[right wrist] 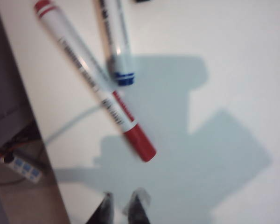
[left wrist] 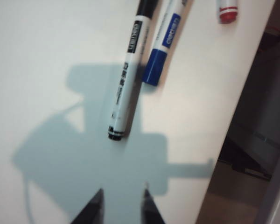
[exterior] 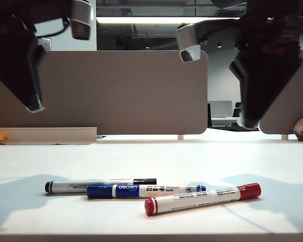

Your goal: Pick up the markers one by one and line them up horizontally in a straight line on the table.

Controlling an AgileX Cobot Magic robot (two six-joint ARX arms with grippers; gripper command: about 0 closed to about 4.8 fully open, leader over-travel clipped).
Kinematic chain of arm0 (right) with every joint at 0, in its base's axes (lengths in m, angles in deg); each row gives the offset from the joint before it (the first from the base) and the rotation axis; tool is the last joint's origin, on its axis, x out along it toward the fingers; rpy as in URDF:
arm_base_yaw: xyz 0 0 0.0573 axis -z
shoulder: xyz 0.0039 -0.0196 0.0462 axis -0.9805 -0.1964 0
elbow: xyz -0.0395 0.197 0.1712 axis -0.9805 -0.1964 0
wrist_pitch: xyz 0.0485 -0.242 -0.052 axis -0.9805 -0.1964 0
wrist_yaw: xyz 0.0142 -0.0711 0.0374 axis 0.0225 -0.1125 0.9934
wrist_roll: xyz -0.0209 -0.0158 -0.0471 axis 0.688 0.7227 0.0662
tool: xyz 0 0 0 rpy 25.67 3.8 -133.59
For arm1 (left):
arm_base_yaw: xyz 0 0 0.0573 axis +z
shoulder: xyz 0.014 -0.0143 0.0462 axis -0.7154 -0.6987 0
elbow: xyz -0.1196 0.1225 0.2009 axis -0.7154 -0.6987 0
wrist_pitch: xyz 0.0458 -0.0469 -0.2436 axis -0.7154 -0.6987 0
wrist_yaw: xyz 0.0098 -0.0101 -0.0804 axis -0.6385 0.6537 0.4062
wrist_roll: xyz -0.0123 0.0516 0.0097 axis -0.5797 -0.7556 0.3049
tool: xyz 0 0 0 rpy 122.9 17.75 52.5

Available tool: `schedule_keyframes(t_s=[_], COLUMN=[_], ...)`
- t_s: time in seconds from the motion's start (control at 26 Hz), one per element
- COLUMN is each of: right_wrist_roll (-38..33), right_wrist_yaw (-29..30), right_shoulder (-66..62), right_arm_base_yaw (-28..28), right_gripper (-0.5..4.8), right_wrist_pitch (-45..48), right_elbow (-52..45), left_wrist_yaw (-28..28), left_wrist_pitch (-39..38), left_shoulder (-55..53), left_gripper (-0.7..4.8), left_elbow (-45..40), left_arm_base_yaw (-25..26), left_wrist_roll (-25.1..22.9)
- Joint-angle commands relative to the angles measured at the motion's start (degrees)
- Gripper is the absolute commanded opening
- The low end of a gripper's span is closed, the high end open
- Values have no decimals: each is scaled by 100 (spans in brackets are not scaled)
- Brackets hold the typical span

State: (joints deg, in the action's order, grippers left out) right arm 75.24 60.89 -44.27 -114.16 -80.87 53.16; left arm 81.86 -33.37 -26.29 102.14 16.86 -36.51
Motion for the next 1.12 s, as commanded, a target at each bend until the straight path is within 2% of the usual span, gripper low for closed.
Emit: schedule_keyframes(t_s=[0.04, 0.23, 0.35, 0.54, 0.62, 0.66, 0.77, 1.12], right_wrist_roll=[109, 450, 540, 577, 586, 586, 586, 708], right_wrist_yaw=[-136, -155, -144, -155, -155, -155, -127, -111], right_shoulder=[-98, -262, -461, -730, -831, -905, -970, -1217], right_arm_base_yaw=[-4, -166, -306, -466, -518, -562, -579, -577], right_gripper=[100, 113, 113, 113, 113, 113, 113, 113], right_wrist_pitch=[-122, -83, -57, 72, 103, 131, 192, 391], right_elbow=[13, 13, 13, 11, 15, 15, 13, 13], left_wrist_yaw=[11, -26, -660, -754, -754, -765, -774, -935], left_wrist_pitch=[256, 356, 479, 474, 476, 476, 535, 778], left_shoulder=[-109, -271, -269, -245, -245, -245, -229, -216], left_gripper=[128, 130, 129, 114, 89, 44, -7, -6], left_elbow=[15, 11, 11, 11, 11, 13, 13, 22], left_arm_base_yaw=[2, 4, 4, 22, 22, 22, 22, 24], left_wrist_roll=[-122, -280, -210, -184, -186, -186, -184, -17])
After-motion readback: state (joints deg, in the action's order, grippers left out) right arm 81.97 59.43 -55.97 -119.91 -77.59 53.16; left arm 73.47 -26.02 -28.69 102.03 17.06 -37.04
